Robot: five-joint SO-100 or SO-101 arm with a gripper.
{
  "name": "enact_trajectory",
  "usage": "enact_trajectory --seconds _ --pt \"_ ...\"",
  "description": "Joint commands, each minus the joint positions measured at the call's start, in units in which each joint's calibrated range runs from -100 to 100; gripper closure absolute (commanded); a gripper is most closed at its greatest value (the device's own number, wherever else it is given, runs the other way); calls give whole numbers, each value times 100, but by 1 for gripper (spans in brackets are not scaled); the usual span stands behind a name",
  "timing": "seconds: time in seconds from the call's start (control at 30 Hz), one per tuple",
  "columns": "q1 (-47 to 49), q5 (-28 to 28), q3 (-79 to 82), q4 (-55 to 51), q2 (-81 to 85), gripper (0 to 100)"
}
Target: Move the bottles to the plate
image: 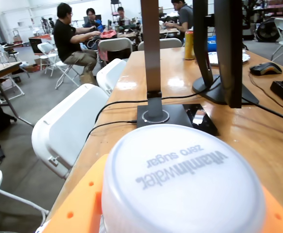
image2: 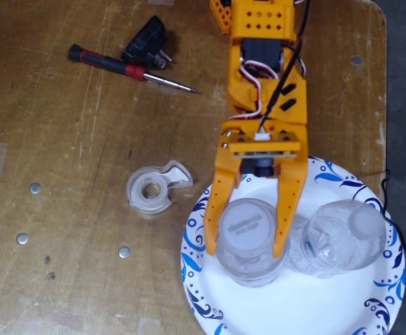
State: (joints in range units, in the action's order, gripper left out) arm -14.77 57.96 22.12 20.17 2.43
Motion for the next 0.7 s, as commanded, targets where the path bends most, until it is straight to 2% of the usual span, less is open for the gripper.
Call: enact_trajectory --seconds 0.0,0.67 --pt "-27 -32 -23 368 -24 87" --pt "-49 -32 572 394 -100 87"
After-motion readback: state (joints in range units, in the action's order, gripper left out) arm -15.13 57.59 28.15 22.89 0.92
